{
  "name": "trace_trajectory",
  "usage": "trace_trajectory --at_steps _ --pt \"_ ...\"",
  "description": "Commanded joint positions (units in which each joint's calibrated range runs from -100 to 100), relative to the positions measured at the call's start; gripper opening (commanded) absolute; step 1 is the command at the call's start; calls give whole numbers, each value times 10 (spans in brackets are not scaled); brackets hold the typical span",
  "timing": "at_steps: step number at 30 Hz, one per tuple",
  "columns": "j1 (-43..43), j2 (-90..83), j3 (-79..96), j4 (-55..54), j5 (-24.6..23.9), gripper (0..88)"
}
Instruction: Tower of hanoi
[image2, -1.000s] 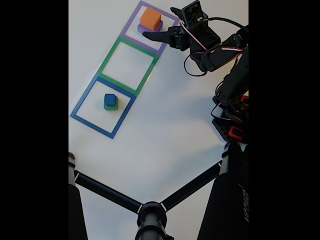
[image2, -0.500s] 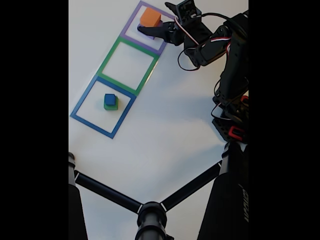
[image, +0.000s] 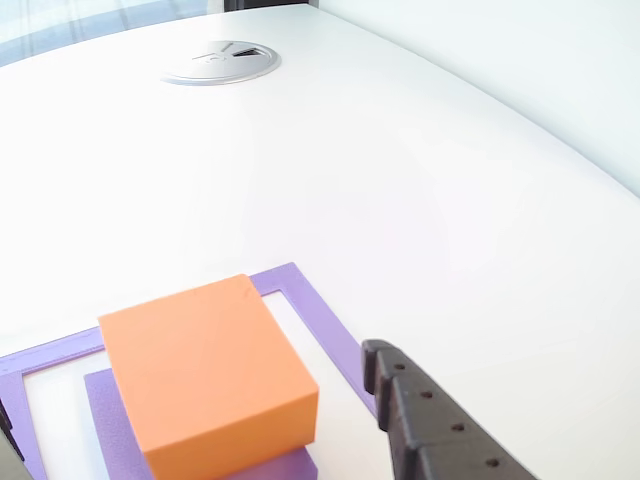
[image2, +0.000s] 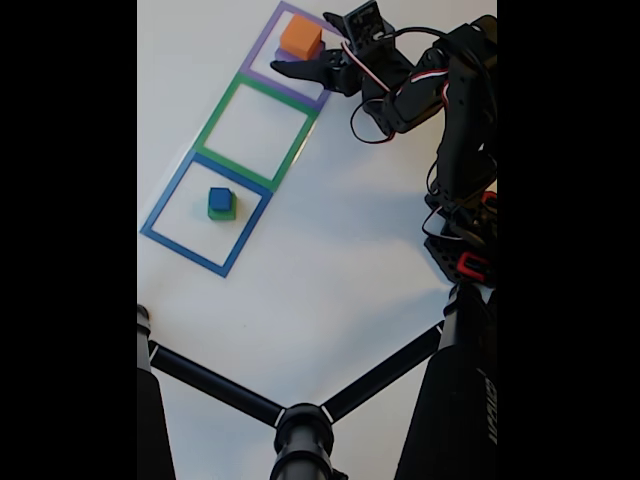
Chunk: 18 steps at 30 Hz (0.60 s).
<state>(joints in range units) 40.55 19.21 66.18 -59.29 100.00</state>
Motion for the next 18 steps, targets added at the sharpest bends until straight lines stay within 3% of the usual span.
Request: trace_trajectory --at_steps 1,12,18 --pt "-12 -2 -13 -10 0 439" --pt "-24 2 -10 -10 0 422" --pt "-33 4 -12 -4 0 357"
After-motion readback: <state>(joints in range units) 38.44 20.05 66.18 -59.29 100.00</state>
